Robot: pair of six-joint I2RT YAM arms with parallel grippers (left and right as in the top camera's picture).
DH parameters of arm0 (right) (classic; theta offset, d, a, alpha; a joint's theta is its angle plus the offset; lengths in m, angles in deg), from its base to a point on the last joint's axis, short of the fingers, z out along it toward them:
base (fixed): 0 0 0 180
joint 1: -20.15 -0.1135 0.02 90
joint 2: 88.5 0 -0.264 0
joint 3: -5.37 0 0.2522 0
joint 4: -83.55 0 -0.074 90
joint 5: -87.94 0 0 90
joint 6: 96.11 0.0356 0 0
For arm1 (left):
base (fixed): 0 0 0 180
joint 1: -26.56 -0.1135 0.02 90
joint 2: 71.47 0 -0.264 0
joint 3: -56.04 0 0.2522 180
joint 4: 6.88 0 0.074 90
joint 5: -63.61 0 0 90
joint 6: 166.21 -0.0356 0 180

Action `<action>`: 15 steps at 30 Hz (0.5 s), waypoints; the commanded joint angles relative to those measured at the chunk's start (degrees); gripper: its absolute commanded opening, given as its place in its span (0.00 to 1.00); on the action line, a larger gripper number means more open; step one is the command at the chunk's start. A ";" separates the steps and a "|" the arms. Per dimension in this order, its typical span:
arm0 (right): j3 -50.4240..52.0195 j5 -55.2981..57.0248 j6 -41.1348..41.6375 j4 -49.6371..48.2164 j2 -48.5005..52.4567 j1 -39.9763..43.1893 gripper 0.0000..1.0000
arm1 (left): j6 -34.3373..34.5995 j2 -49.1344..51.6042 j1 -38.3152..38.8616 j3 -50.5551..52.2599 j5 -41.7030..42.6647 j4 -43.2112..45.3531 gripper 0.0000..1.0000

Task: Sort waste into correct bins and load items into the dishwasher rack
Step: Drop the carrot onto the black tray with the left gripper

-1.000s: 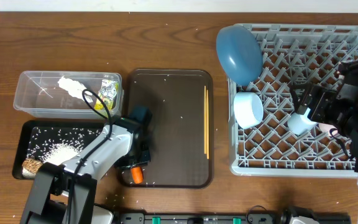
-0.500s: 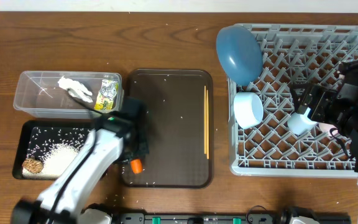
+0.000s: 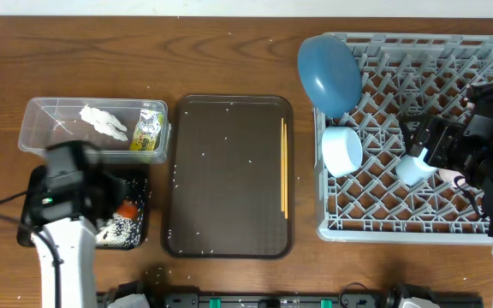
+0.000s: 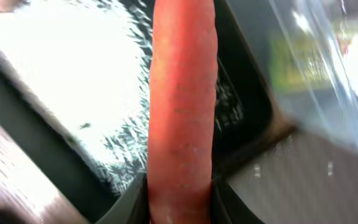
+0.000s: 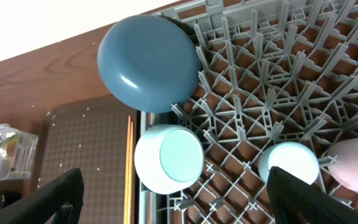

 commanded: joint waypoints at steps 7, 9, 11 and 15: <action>-0.76 -0.59 0.22 -0.13 0.00 0.35 0.87 | 1.66 9.03 -10.14 2.01 -0.31 3.32 0.26; -0.76 -0.57 0.22 -0.13 0.00 0.35 0.87 | 1.68 9.94 -10.12 2.01 -0.26 3.45 0.35; -0.76 -0.57 0.22 -0.11 0.00 0.35 0.86 | 1.66 10.05 -10.12 2.01 -0.26 3.43 0.44; -0.76 -0.57 0.22 -0.13 0.00 0.35 0.87 | -0.92 9.16 -10.12 1.36 2.91 3.39 0.64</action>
